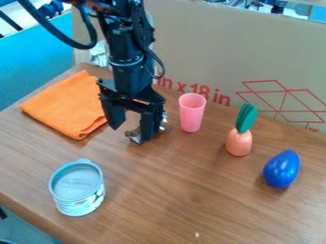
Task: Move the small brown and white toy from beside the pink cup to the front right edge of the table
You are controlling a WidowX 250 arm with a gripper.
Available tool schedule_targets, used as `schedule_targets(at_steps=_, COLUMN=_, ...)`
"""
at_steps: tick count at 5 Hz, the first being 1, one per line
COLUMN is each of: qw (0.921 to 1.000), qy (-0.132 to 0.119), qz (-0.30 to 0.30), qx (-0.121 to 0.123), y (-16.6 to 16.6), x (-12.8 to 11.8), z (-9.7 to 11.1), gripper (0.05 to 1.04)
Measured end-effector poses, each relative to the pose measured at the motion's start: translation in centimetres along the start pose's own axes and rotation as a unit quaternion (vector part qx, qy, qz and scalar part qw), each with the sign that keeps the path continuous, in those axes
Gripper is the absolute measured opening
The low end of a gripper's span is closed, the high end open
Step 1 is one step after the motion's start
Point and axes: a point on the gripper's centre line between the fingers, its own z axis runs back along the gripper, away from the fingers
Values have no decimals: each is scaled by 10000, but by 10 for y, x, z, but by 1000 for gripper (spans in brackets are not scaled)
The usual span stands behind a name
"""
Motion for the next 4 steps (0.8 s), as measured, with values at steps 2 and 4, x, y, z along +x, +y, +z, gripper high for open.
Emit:
schedule_targets(at_steps=2, qw=9986, qy=81, qz=-366, qx=362, y=8, x=34, z=-12, gripper=1011)
schedule_targets(at_steps=4, qw=9958, qy=-127, qz=-832, qx=367, y=17, x=66, z=-21, gripper=1011)
